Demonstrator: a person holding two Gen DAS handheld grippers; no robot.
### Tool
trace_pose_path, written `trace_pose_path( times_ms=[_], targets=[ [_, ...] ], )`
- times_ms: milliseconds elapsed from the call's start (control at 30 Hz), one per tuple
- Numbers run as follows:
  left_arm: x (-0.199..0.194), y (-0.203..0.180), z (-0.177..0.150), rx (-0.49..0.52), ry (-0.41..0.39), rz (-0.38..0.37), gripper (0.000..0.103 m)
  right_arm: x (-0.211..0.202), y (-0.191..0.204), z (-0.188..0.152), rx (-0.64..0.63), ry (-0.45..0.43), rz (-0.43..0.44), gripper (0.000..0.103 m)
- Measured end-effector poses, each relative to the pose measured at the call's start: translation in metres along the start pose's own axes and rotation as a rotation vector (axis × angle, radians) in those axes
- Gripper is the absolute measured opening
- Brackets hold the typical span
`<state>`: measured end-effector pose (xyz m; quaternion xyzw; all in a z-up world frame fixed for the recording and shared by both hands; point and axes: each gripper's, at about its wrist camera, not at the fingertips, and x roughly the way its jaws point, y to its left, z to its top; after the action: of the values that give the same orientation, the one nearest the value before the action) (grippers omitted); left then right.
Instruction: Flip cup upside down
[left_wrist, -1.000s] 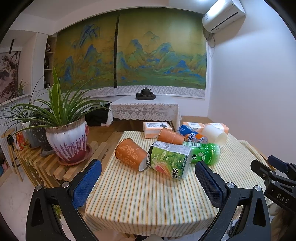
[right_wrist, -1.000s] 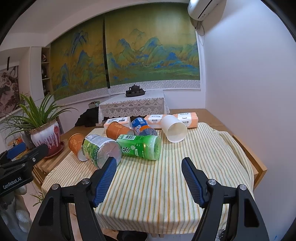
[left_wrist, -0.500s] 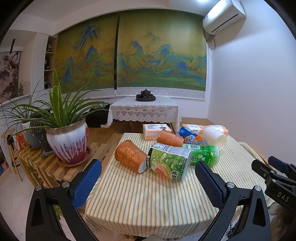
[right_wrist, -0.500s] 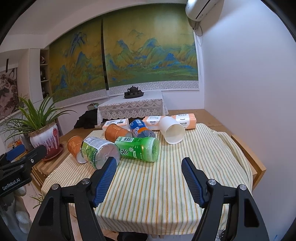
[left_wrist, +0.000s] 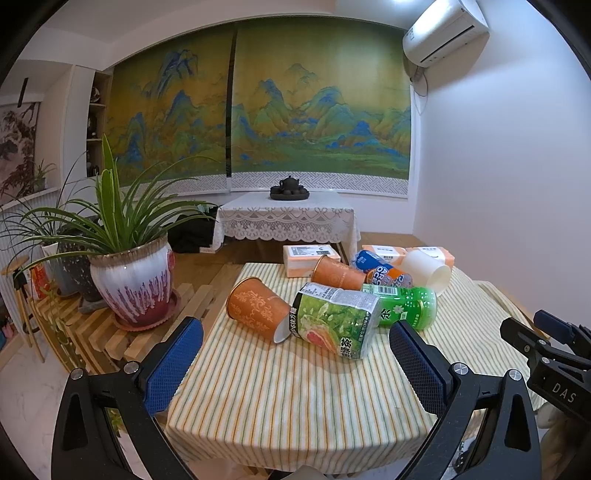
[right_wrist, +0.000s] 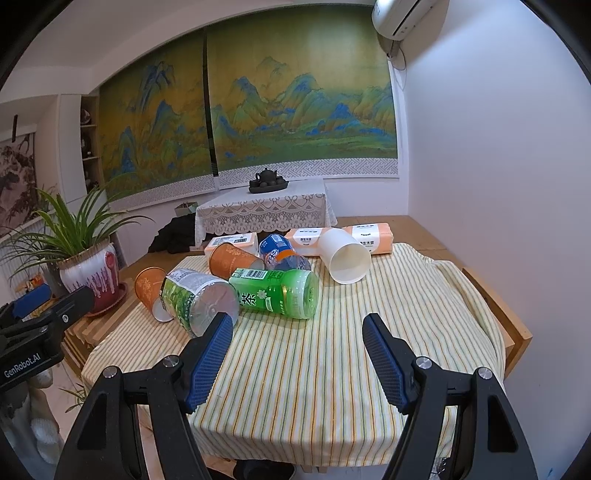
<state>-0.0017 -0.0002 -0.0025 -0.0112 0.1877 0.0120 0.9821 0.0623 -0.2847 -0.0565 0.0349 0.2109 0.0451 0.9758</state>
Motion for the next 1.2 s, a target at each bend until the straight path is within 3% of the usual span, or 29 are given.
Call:
trace_pose_path(
  times_ms=[633,700,1033,1200],
  targets=[
    [0.012,-0.001,-0.001,-0.003,0.023,-0.005,0.102,0.015,-0.005,-0.001,0.003,0.027,0.006,0.072],
    [0.016,0.0,0.0,-0.005,0.031,-0.006,0.102,0.019,-0.006,-0.001,-0.006,0.03,0.021,0.081],
    [0.032,0.004,0.001,-0.006,0.048,0.009,0.102,0.059,-0.02,0.021,-0.093,0.077,0.088,0.081],
    [0.042,0.003,0.001,0.004,0.063,0.01,0.102,0.085,-0.03,0.035,-0.156,0.112,0.164,0.081]
  ],
)
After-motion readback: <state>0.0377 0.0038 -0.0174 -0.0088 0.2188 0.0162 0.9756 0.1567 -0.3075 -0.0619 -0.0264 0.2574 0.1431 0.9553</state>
